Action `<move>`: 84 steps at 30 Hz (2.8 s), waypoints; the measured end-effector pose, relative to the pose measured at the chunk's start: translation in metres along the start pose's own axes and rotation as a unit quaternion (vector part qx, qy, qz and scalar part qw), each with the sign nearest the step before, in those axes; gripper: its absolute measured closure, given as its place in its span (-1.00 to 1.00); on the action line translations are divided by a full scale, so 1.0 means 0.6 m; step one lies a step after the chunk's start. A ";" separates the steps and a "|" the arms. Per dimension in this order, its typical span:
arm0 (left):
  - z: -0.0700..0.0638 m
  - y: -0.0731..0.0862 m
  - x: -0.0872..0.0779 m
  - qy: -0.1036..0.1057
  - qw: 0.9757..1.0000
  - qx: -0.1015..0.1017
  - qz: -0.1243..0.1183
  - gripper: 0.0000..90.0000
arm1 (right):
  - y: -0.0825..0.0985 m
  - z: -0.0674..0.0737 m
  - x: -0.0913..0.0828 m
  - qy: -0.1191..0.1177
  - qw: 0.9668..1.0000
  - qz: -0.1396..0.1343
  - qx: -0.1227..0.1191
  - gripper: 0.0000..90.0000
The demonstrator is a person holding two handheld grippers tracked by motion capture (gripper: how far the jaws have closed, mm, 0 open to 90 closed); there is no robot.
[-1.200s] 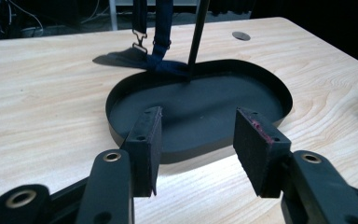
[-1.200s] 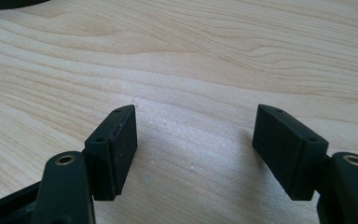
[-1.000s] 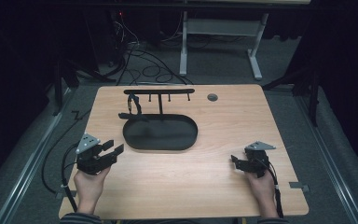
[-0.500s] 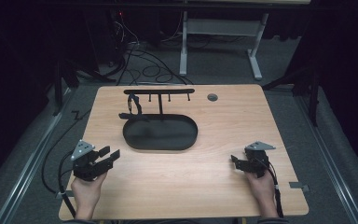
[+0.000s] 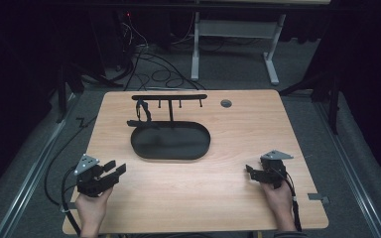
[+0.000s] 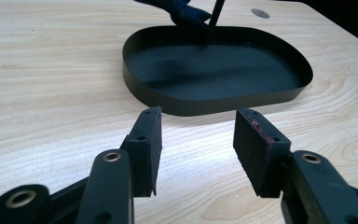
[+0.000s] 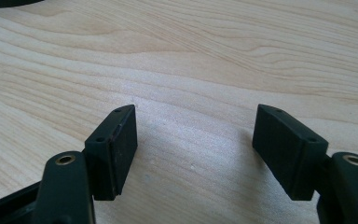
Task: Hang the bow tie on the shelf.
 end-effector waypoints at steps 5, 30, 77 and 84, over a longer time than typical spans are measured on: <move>0.001 0.009 0.000 -0.002 1.000 -0.006 0.002 0.16 | 0.000 0.000 0.000 0.000 1.000 0.000 0.000 -0.28; 0.003 0.048 0.013 -0.006 1.000 -0.022 0.020 0.16 | 0.000 0.000 0.000 0.000 1.000 0.000 0.000 -0.28; -0.001 0.112 0.078 -0.033 0.997 0.035 0.064 0.11 | 0.000 0.000 0.000 0.000 1.000 0.000 0.000 -0.28; 0.000 0.117 0.087 -0.039 0.996 0.045 0.065 0.10 | 0.000 0.000 0.000 0.000 1.000 0.000 0.000 -0.28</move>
Point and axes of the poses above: each handheld gripper's, and its own axes: x roughly forward along the jaws, y roughly out of its underside, z roughly to its left, the point moved 9 cm from there along x, roughly forward along the jaws, and after that the axes turned 15 degrees about -z, right-handed, at the moved point
